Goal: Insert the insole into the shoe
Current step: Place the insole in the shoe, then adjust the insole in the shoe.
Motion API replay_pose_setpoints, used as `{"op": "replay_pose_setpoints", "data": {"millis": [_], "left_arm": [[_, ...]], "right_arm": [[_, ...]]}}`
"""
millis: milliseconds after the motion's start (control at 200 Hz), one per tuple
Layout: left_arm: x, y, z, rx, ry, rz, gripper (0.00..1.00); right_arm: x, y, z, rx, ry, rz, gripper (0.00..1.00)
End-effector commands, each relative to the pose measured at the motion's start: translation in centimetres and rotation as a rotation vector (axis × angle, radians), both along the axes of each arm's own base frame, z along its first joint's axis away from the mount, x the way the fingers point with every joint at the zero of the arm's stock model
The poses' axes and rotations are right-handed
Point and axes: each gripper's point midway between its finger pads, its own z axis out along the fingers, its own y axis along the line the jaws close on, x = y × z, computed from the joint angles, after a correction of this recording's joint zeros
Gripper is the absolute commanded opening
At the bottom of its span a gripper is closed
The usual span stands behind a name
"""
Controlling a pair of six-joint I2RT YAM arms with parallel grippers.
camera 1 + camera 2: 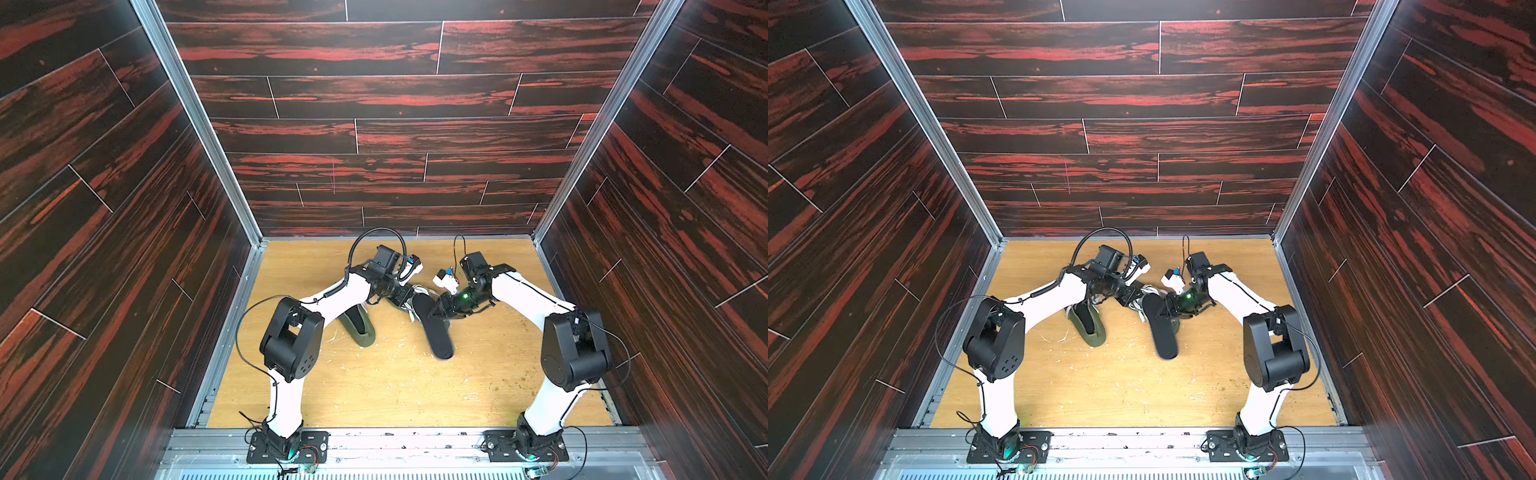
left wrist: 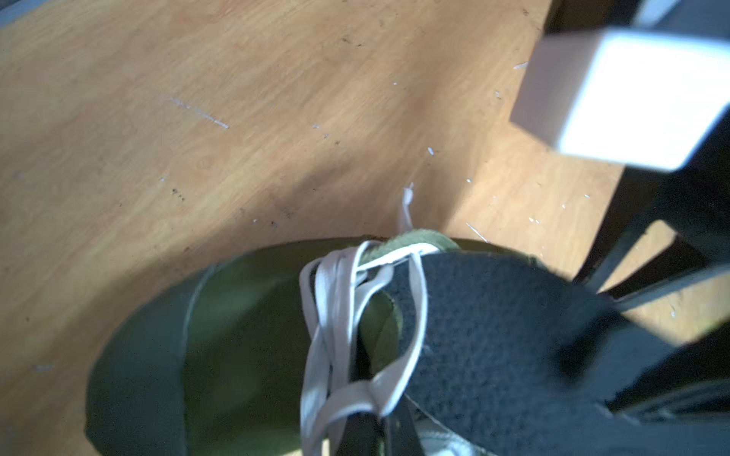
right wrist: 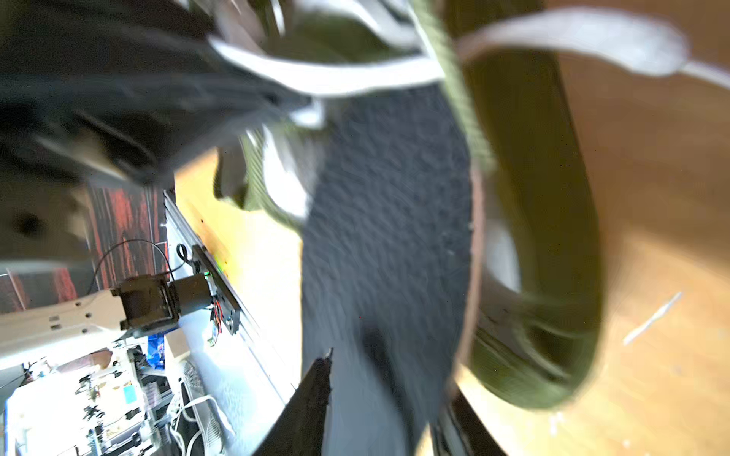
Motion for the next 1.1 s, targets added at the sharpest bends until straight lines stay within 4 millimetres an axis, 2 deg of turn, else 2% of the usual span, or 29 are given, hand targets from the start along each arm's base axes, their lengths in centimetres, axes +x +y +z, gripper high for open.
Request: {"op": "replay_pose_setpoints", "data": {"millis": [0,125,225,406,506,681,882,1092], "left_arm": [[-0.4,-1.5,3.3,-0.067,-0.071,-0.117,0.00],[0.8,-1.5,2.8,-0.046,-0.051,-0.071,0.00],[1.8,-0.9,1.9,0.007,-0.024,-0.013,0.00],[2.3,-0.2,1.0,0.041,-0.006,0.039,0.00],[2.5,0.1,0.7,0.043,-0.003,0.057,0.00],[2.7,0.0,0.7,0.038,-0.001,0.067,0.00],[2.8,-0.1,0.9,0.032,-0.003,0.067,0.00],[2.6,0.0,1.0,0.035,-0.004,0.065,0.00]], "right_arm": [[-0.8,-0.6,-0.5,-0.027,0.005,-0.013,0.42],[0.5,-0.4,-0.9,-0.023,-0.009,-0.065,0.42],[0.8,0.2,0.6,0.039,-0.037,-0.105,0.43],[-1.4,-0.1,1.5,0.104,-0.012,-0.190,0.46],[-2.8,-0.1,1.1,0.144,0.040,-0.248,0.47],[-4.5,0.0,-0.9,0.173,0.119,-0.345,0.48],[-4.3,0.7,-3.1,0.230,0.187,-0.431,0.47],[-3.4,1.8,-3.5,0.285,0.201,-0.463,0.46]]}}
